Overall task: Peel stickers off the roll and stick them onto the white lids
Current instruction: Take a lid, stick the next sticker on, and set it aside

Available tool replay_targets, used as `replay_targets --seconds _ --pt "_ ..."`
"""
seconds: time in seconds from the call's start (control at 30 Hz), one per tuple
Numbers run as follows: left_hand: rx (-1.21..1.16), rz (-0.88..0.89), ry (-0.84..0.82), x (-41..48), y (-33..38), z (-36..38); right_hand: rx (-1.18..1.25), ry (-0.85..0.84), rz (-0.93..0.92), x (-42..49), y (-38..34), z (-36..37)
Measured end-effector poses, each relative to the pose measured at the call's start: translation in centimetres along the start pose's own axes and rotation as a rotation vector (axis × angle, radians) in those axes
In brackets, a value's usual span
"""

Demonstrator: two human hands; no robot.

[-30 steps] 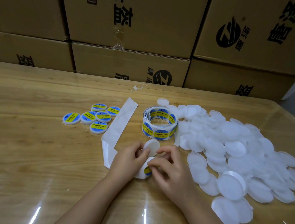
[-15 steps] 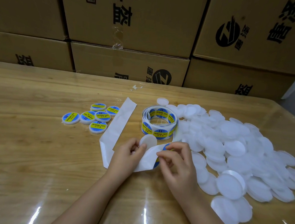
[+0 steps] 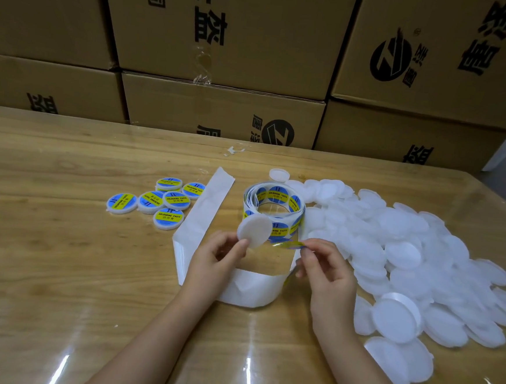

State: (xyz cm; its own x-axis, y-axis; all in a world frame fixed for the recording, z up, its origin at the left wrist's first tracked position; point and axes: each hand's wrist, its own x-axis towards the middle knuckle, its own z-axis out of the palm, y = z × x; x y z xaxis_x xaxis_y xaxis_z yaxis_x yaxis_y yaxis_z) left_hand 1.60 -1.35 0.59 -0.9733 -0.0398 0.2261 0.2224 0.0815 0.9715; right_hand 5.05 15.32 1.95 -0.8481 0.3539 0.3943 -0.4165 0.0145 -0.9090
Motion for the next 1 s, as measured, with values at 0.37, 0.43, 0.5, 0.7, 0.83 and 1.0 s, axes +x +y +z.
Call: replay_targets --seconds 0.37,0.43,0.5,0.7,0.83,1.0 --pt "-0.234 -0.081 -0.178 -0.6 1.0 -0.1 0.087 0.071 0.211 0.2 0.1 0.2" --pt "-0.242 -0.105 -0.233 -0.8 1.0 0.1 0.076 0.056 0.220 0.2 0.0 0.2" --pt "-0.304 -0.115 -0.290 -1.0 1.1 0.3 0.068 0.043 0.220 0.1 -0.1 0.3" --pt "-0.346 -0.143 -0.327 -1.0 1.3 0.4 0.038 0.020 0.223 0.2 -0.1 0.4" --pt "-0.357 -0.154 -0.334 -0.9 1.2 0.4 0.021 0.013 0.250 0.2 0.1 0.3" --pt "-0.340 -0.155 -0.351 -0.9 1.2 0.4 0.001 0.002 0.258 0.3 0.4 0.3"
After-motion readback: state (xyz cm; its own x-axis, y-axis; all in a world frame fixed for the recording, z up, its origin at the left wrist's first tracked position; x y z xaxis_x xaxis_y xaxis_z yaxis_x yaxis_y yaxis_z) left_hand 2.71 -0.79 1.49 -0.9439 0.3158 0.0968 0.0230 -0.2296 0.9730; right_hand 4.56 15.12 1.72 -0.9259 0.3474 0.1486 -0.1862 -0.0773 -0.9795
